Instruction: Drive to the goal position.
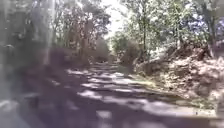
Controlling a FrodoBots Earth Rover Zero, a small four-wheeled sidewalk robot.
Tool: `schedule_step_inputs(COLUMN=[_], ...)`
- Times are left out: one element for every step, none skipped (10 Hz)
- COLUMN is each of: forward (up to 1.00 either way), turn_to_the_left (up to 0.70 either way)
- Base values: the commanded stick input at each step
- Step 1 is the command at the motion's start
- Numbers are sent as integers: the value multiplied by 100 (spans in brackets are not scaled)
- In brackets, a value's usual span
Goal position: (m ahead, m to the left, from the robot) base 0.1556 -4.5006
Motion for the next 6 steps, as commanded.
schedule_step_inputs(forward=[45, 45, 45, 45, 45, 45], turn_to_the_left=[0, 0, 0, 18, 27, 27])
